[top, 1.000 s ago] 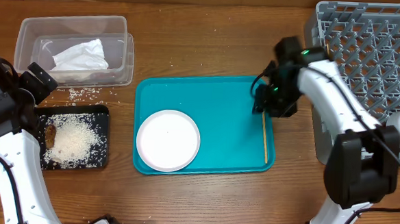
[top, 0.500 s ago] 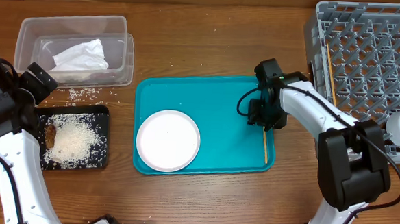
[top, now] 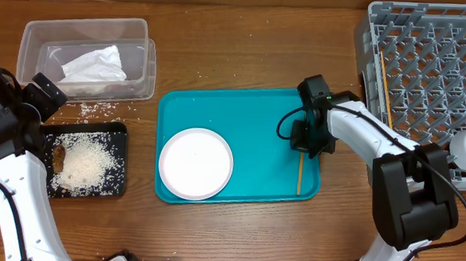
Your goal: Sort waste into correct bins and load items into the dishwasher
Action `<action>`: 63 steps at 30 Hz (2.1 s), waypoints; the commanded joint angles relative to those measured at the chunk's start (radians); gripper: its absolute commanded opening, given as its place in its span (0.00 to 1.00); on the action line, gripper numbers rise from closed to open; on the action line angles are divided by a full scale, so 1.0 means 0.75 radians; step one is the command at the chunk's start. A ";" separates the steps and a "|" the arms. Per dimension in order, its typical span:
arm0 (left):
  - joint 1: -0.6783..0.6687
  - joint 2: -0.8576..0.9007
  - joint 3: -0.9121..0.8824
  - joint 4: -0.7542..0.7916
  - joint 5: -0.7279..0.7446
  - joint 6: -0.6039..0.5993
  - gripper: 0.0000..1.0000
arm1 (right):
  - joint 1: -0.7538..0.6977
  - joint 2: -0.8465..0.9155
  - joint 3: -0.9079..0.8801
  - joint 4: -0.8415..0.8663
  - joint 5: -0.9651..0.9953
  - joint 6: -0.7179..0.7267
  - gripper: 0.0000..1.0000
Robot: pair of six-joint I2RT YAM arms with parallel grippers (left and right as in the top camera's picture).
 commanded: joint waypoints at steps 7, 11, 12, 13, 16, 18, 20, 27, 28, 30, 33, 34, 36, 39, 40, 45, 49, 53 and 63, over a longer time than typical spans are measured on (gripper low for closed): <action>-0.002 -0.026 0.006 0.003 -0.011 -0.012 1.00 | -0.223 0.003 0.843 -0.430 0.054 -0.194 0.04; -0.002 -0.026 0.006 0.003 -0.011 -0.012 1.00 | -0.515 0.003 1.181 -0.359 0.055 -0.412 0.04; -0.002 -0.026 0.006 0.003 -0.011 -0.012 1.00 | -0.546 0.003 1.180 -0.333 0.055 -0.430 0.04; -0.002 -0.026 0.006 0.003 -0.011 -0.012 1.00 | -0.579 0.010 1.176 -0.305 0.055 -0.461 0.04; -0.002 -0.026 0.006 0.003 -0.011 -0.012 1.00 | -0.642 0.045 1.175 -0.268 0.055 -0.535 0.04; -0.002 -0.026 0.006 0.003 -0.011 -0.012 1.00 | -0.670 0.081 1.175 -0.256 0.055 -0.573 0.04; -0.002 -0.026 0.006 0.003 -0.011 -0.012 1.00 | -0.680 0.128 1.175 -0.254 0.055 -0.618 0.04; -0.002 -0.026 0.006 0.003 -0.011 -0.012 1.00 | -0.673 0.280 1.175 -0.276 0.055 -0.749 0.04; -0.002 -0.026 0.006 0.003 -0.011 -0.012 1.00 | -0.673 0.294 1.175 -0.277 0.055 -0.749 0.04; -0.002 -0.026 0.006 0.003 -0.011 -0.012 1.00 | -0.673 0.309 1.175 -0.279 0.055 -0.749 0.05; -0.002 -0.026 0.006 0.003 -0.011 -0.012 1.00 | -0.673 0.315 1.175 -0.287 0.054 -0.748 0.08; -0.002 -0.026 0.006 0.003 -0.011 -0.012 1.00 | -0.673 0.315 1.175 -0.289 0.054 -0.748 0.10; -0.002 -0.026 0.006 0.003 -0.011 -0.012 1.00 | -0.673 0.315 1.175 -0.298 0.044 -0.739 0.18; -0.002 -0.026 0.006 0.003 -0.011 -0.012 1.00 | -0.673 0.315 1.176 -0.339 -0.022 -0.724 0.43; -0.002 -0.026 0.006 0.003 -0.011 -0.012 1.00 | -0.672 0.313 1.176 -0.357 -0.024 -0.672 0.49; -0.002 -0.026 0.006 0.003 -0.011 -0.012 1.00 | -0.670 0.262 1.180 -0.473 -0.042 -0.528 0.48; -0.002 -0.026 0.006 0.003 -0.011 -0.012 1.00 | -0.664 0.162 1.180 -0.610 -0.335 -0.482 0.45; -0.002 -0.026 0.006 0.003 -0.011 -0.012 1.00 | -0.644 0.078 1.180 -0.821 -0.889 -0.588 0.49; -0.002 -0.026 0.006 0.003 -0.011 -0.012 1.00 | -0.091 0.076 0.855 -0.723 -0.590 -0.292 0.53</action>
